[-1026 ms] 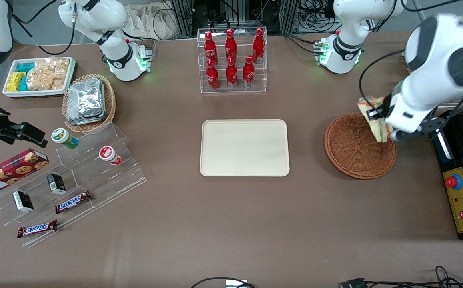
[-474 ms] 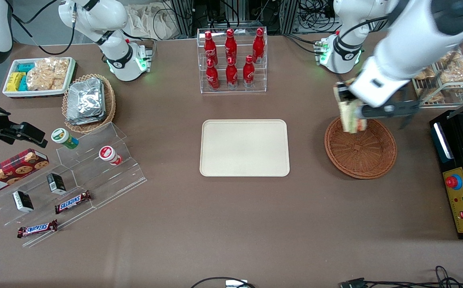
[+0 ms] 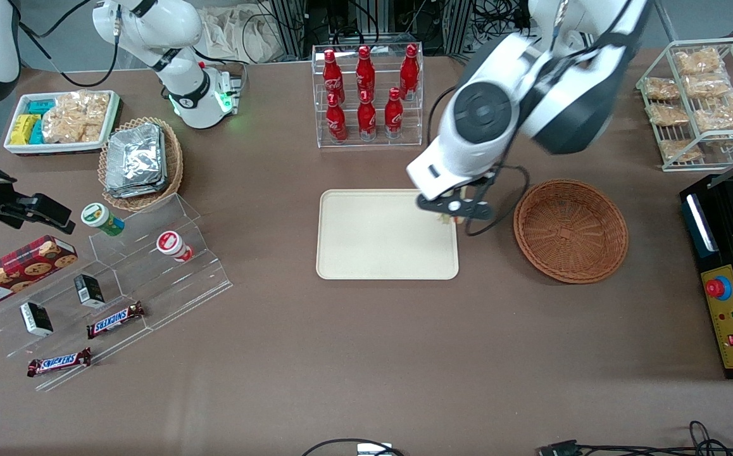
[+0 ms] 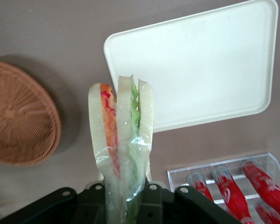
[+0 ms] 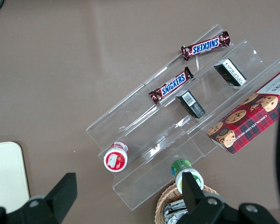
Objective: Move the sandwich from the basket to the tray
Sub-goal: 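Lower the sandwich onto the white tray and open the left gripper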
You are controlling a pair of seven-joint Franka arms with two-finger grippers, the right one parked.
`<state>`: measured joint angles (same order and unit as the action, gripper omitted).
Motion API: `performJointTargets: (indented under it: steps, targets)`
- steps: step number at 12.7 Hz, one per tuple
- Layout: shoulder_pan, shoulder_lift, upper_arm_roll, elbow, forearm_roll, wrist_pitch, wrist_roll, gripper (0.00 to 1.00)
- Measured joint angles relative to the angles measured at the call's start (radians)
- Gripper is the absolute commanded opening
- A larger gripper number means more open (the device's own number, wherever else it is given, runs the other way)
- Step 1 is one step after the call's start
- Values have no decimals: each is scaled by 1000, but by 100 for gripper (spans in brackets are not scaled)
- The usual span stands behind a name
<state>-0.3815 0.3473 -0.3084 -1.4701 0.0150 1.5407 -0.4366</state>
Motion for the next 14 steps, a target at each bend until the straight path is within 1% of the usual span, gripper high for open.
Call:
performJointTargets:
  steps: [4,7,9,12,14]
  targets:
    - [-11,16,5,-206,35,245,-45,0]
    - [-4,35,12,-345,44,430,-144,0]
    - [-3,76,16,-372,45,513,-206,0]
    - [3,140,24,-400,48,628,-223,0]
    - [5,171,34,-411,63,672,-229,0]
